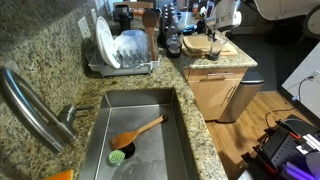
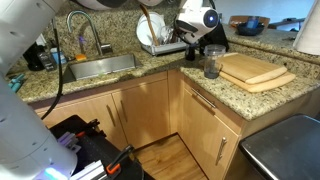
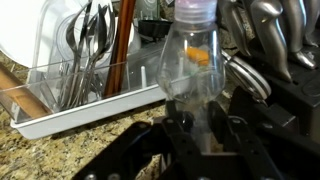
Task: Move the dish soap closer to the sink
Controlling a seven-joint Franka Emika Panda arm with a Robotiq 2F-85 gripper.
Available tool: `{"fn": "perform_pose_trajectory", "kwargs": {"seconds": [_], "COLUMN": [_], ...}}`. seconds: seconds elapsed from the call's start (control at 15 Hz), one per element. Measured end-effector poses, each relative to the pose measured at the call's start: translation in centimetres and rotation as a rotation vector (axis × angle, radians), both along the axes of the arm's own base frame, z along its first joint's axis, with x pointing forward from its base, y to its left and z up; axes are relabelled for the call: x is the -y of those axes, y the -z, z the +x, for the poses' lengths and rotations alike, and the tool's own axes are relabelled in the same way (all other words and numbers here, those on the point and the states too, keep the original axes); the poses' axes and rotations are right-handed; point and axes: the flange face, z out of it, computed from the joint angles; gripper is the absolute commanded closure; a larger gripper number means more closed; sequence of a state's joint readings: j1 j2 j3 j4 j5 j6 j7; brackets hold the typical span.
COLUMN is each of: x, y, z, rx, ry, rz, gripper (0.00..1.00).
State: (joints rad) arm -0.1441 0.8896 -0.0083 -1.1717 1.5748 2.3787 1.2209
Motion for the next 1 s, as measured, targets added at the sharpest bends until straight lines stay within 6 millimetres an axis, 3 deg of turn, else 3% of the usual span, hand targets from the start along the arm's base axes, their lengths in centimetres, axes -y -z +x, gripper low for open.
{"fn": "perform_pose_trajectory", "kwargs": {"seconds": [0.33,0.53,0.73,1.0], "x": [0.3,0.2,0.7,3.0], "y": [-0.3,-1.6,-4.8,-10.0], "z": [0.1,0.0,-0.3,-1.2], "rx": [-0.054,-0.114,-0.134,-0.089], "ry": [0.001,-0.052,-0.101,-0.116], "rz": [0.043,0.071,0.083,0.076], "gripper": [0.89,0.89,0.89,0.89]}}
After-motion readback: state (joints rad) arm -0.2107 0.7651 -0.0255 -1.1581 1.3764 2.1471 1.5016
